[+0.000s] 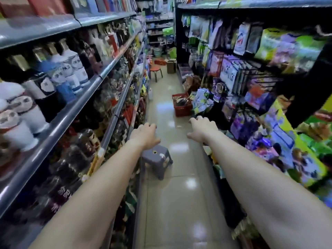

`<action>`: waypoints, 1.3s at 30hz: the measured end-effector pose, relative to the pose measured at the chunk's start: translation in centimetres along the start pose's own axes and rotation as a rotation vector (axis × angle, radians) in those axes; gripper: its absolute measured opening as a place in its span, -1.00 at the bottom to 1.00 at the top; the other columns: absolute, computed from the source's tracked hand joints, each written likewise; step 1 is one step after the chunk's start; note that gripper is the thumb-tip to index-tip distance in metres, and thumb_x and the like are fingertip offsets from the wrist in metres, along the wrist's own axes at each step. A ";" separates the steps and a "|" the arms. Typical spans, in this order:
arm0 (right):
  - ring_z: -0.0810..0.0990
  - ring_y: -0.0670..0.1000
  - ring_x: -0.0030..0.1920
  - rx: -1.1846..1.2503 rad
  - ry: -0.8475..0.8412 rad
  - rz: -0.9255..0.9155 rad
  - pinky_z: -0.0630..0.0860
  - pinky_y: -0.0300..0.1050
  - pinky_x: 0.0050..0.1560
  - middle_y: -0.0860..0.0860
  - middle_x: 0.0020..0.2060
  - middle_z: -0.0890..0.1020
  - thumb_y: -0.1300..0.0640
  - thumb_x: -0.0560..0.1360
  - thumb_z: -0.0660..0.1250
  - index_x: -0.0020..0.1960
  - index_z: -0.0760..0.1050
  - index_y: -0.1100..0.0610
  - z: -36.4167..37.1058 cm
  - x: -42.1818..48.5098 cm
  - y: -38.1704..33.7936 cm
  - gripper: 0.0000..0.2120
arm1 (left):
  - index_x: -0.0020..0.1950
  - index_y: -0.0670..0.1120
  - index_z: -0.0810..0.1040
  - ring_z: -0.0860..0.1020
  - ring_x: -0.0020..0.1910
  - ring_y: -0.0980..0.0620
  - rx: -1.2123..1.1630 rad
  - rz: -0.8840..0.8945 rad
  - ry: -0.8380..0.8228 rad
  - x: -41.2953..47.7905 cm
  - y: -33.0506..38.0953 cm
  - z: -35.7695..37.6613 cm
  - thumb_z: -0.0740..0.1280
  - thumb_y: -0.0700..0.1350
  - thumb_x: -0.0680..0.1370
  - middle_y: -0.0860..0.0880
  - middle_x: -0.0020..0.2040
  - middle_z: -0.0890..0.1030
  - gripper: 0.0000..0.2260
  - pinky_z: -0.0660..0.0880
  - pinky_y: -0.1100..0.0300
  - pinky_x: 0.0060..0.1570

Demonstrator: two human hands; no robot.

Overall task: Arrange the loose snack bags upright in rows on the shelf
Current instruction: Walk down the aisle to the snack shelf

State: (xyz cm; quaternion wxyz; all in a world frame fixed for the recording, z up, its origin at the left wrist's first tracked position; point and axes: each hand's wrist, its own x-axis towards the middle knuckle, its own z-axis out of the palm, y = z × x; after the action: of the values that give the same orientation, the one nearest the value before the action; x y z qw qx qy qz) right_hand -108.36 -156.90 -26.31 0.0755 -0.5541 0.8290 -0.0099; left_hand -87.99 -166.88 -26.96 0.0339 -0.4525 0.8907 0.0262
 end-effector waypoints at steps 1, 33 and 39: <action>0.36 0.22 0.38 -0.003 -0.007 0.004 0.34 0.19 0.29 0.13 0.39 0.37 -0.18 0.47 0.33 0.48 0.28 0.06 -0.2 2.5 0.4 -0.34 | 0.41 -0.06 0.36 0.43 0.29 -0.19 0.006 0.003 -0.012 2.5 -0.4 -0.2 0.29 0.16 0.54 -0.13 0.32 0.44 -0.48 0.47 -0.08 0.13; 0.35 0.22 0.40 0.247 -0.126 0.753 0.36 0.18 0.33 0.14 0.41 0.36 -0.12 0.49 0.32 0.50 0.28 0.06 3.3 46.0 24.4 -0.37 | 0.46 -0.03 0.33 0.41 0.32 -0.19 0.087 0.665 -0.261 68.2 13.2 4.1 0.30 0.17 0.52 -0.12 0.33 0.41 -0.44 0.44 -0.10 0.19; 0.32 0.22 0.43 0.322 -0.151 0.914 0.35 0.15 0.33 0.14 0.44 0.32 -0.17 0.52 0.32 0.53 0.21 0.08 4.9 44.3 30.1 -0.31 | 0.48 -0.05 0.29 0.40 0.32 -0.19 0.176 0.868 -0.316 70.7 23.2 5.3 0.29 0.20 0.55 -0.11 0.33 0.39 -0.42 0.45 -0.11 0.17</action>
State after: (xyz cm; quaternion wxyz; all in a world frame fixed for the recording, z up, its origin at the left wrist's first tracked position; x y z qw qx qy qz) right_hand -151.92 -185.72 -39.22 0.2170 -0.1138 0.9674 -0.0636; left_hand -148.17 -209.69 -37.86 0.1932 -0.0241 0.9804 0.0312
